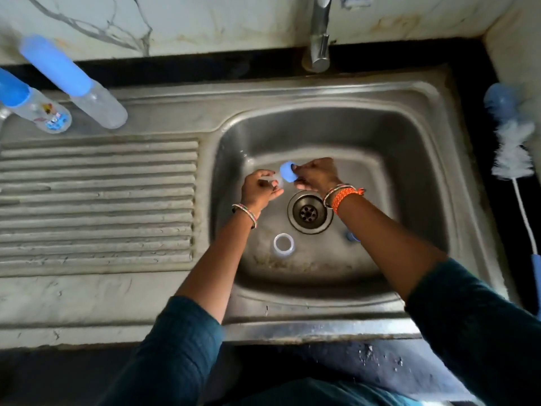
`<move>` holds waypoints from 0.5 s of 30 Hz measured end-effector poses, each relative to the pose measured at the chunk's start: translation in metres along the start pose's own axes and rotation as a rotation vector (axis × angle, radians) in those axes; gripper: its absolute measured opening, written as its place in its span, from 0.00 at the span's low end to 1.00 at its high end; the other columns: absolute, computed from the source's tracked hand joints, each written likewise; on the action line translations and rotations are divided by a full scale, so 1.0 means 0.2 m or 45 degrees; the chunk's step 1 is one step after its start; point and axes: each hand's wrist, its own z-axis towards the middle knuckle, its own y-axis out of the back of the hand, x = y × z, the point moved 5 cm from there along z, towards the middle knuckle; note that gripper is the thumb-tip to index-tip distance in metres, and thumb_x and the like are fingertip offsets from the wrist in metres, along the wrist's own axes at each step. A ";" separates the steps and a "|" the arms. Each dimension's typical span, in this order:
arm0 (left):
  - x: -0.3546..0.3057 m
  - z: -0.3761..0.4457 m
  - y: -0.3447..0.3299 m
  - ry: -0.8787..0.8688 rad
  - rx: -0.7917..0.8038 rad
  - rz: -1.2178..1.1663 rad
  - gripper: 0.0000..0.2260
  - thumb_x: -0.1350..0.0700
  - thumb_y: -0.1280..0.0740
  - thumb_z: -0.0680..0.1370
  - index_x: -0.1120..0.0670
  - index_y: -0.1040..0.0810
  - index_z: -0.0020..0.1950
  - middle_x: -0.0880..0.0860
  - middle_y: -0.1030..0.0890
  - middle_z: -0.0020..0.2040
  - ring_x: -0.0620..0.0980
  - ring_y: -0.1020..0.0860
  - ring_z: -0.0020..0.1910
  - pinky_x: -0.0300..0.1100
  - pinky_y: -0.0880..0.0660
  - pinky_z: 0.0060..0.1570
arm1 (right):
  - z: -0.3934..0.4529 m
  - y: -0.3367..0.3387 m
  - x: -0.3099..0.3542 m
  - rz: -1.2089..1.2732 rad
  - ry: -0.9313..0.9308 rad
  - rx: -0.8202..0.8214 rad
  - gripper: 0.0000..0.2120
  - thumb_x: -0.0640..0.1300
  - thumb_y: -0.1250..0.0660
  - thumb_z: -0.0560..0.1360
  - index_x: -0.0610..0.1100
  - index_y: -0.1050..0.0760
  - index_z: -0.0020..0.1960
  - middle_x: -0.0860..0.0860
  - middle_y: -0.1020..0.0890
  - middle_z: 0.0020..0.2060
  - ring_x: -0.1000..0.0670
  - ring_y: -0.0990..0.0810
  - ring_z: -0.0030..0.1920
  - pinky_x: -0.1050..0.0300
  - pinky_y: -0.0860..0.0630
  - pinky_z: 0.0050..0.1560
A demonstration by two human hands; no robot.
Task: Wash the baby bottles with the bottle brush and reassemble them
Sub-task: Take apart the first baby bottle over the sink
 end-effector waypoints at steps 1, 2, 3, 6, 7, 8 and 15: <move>0.03 0.04 -0.01 0.016 -0.047 0.017 0.15 0.74 0.41 0.76 0.63 0.26 0.60 0.56 0.30 0.39 0.49 0.26 0.38 0.43 0.20 0.46 | 0.04 -0.01 0.00 -0.028 0.013 -0.077 0.12 0.43 0.24 0.68 0.42 0.24 0.31 0.39 0.18 0.35 0.44 0.18 0.32 0.50 0.18 0.39; 0.05 0.08 -0.01 0.024 -0.087 0.040 0.16 0.74 0.40 0.76 0.62 0.27 0.61 0.55 0.31 0.39 0.50 0.26 0.39 0.46 0.21 0.48 | 0.09 0.00 -0.01 -0.068 0.041 -0.170 0.12 0.44 0.23 0.67 0.44 0.24 0.31 0.41 0.17 0.34 0.43 0.17 0.35 0.47 0.18 0.43; 0.07 0.12 -0.02 0.033 -0.122 0.053 0.17 0.74 0.40 0.75 0.62 0.26 0.61 0.54 0.31 0.37 0.52 0.27 0.40 0.48 0.21 0.48 | 0.14 0.00 -0.02 -0.106 0.063 -0.248 0.11 0.45 0.23 0.66 0.45 0.25 0.30 0.42 0.17 0.35 0.42 0.16 0.37 0.46 0.19 0.46; 0.14 0.19 -0.01 0.092 -0.147 0.067 0.16 0.75 0.40 0.74 0.61 0.26 0.57 0.56 0.30 0.36 0.52 0.28 0.38 0.50 0.21 0.46 | 0.23 0.03 -0.04 -0.164 0.007 -0.286 0.12 0.42 0.25 0.66 0.48 0.27 0.31 0.41 0.17 0.42 0.41 0.16 0.43 0.45 0.20 0.50; 0.16 0.21 -0.01 0.109 -0.127 0.084 0.16 0.76 0.40 0.74 0.60 0.26 0.56 0.57 0.29 0.39 0.51 0.28 0.37 0.51 0.21 0.47 | 0.23 0.03 -0.04 -0.173 -0.028 -0.247 0.13 0.40 0.25 0.67 0.47 0.28 0.31 0.41 0.17 0.42 0.41 0.17 0.43 0.45 0.19 0.50; 0.18 0.24 0.00 0.114 -0.109 0.108 0.16 0.76 0.40 0.73 0.59 0.26 0.54 0.59 0.28 0.42 0.50 0.28 0.36 0.54 0.21 0.48 | 0.25 0.03 -0.03 -0.194 -0.039 -0.200 0.13 0.38 0.26 0.68 0.45 0.28 0.30 0.41 0.18 0.42 0.42 0.17 0.41 0.45 0.19 0.49; 0.14 0.29 0.04 -0.099 -0.115 0.796 0.12 0.65 0.29 0.70 0.62 0.23 0.53 0.63 0.22 0.51 0.60 0.23 0.51 0.47 0.25 0.53 | 0.26 0.00 -0.01 -0.347 -0.014 -0.056 0.12 0.39 0.30 0.69 0.42 0.29 0.30 0.41 0.21 0.32 0.41 0.19 0.35 0.45 0.20 0.50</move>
